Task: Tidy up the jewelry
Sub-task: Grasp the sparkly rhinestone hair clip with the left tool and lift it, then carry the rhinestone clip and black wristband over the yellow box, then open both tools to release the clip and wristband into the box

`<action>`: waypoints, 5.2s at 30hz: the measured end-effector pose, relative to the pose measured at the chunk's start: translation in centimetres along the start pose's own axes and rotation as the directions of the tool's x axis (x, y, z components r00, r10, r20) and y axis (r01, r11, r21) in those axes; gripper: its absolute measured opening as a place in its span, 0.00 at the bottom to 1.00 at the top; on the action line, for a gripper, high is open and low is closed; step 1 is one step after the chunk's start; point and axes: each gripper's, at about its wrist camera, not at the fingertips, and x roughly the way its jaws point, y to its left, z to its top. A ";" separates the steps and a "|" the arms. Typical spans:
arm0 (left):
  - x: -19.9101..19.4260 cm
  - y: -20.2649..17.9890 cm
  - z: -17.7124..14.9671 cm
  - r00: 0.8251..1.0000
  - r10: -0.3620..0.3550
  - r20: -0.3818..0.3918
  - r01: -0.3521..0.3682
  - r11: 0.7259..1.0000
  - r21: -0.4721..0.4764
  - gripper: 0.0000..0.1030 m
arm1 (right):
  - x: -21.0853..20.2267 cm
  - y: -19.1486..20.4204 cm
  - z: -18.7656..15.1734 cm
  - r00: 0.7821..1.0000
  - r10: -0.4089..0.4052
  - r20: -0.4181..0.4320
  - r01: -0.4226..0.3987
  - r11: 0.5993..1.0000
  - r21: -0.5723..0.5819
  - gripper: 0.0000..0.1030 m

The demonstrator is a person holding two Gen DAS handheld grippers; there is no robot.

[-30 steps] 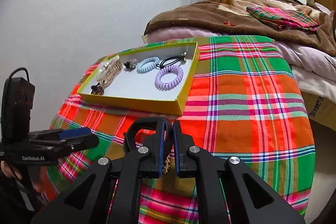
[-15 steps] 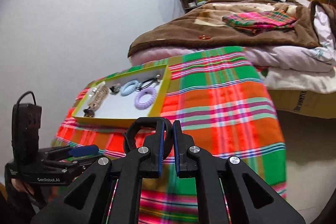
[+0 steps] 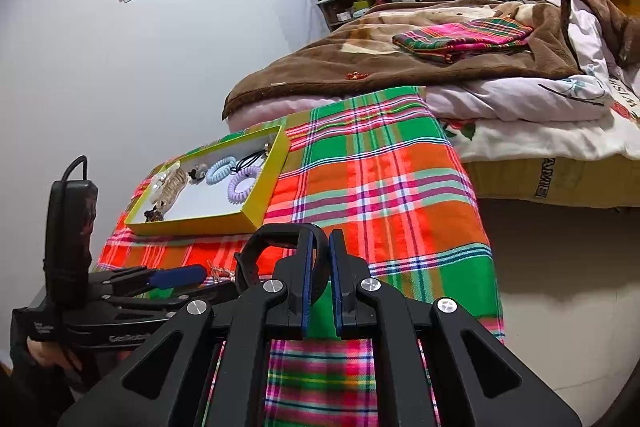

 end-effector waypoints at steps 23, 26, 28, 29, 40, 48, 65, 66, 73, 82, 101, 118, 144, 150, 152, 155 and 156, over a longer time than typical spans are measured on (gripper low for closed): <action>0.2 0.0 -0.1 0.992 0.126 0.012 -0.127 0.991 0.045 0.63 | 0.0 -0.8 -0.1 0.999 0.035 0.011 -0.036 0.999 0.019 0.08; 0.1 0.0 -0.1 0.989 0.146 0.019 -0.147 0.988 0.047 0.53 | 0.1 -0.6 -0.1 0.999 0.039 0.008 -0.039 0.999 0.016 0.08; 0.0 0.2 -0.1 0.991 0.132 0.023 -0.133 0.990 0.036 0.44 | 0.1 -0.5 -0.2 0.999 0.040 0.007 -0.040 0.999 0.013 0.08; -0.1 0.4 0.0 0.991 0.130 0.021 -0.131 0.991 0.032 0.34 | 0.1 -0.4 -0.2 0.999 0.041 0.008 -0.041 0.999 0.012 0.08; -0.2 0.7 0.0 0.996 0.088 0.025 -0.088 0.996 0.023 0.24 | 0.4 -0.3 -0.1 0.999 0.038 0.002 -0.038 0.999 0.014 0.08; -1.0 1.1 -0.1 0.997 0.074 0.039 -0.074 0.997 0.010 0.24 | 0.5 0.0 -0.1 0.999 0.039 0.002 -0.039 0.999 0.008 0.08; -3.8 2.9 0.2 0.992 0.075 0.102 -0.072 0.997 -0.036 0.24 | 0.2 1.8 0.5 0.998 0.054 0.015 -0.054 0.998 -0.015 0.08; -4.0 3.1 0.3 0.991 0.076 0.109 -0.072 0.997 -0.041 0.24 | 0.2 2.0 0.6 0.998 0.056 0.015 -0.056 0.998 -0.018 0.08; -5.9 4.8 1.0 0.984 0.095 0.152 -0.085 0.994 -0.075 0.24 | 0.7 3.3 1.4 0.998 0.066 0.017 -0.065 0.997 -0.034 0.08; -7.3 7.9 2.3 0.973 0.132 0.190 -0.110 0.986 -0.122 0.24 | 2.5 5.8 3.0 0.997 0.077 0.009 -0.076 0.995 -0.066 0.08; -5.2 13.6 7.3 0.975 0.119 0.188 -0.089 0.983 -0.161 0.24 | 10.2 10.7 4.7 0.995 0.069 -0.074 -0.075 0.994 -0.081 0.08; -1.1 15.4 7.8 0.985 0.123 0.117 -0.103 0.981 -0.165 0.24 | 15.3 12.0 3.4 0.983 0.062 -0.172 -0.076 0.994 -0.076 0.08; 0.2 15.8 7.2 0.990 0.114 0.082 -0.097 0.978 -0.187 0.25 | 15.5 12.2 3.3 0.983 0.056 -0.175 -0.072 0.994 -0.084 0.07; 0.2 15.8 7.1 0.990 0.115 0.077 -0.099 0.976 -0.192 0.25 | 15.4 12.1 3.3 0.981 0.072 -0.178 -0.087 0.994 -0.073 0.07; 0.2 15.8 7.1 0.990 0.120 0.075 -0.103 0.975 -0.198 0.25 | 15.4 12.2 3.3 0.982 0.070 -0.176 -0.085 0.993 -0.077 0.07; -0.1 15.6 7.1 0.989 0.125 0.080 -0.107 0.975 -0.195 0.31 | 15.2 12.3 3.4 0.984 0.060 -0.166 -0.075 0.993 -0.090 0.13; -0.2 15.5 7.1 0.989 0.127 0.081 -0.110 0.975 -0.193 0.33 | 15.1 12.3 3.4 0.985 0.061 -0.164 -0.076 0.993 -0.091 0.14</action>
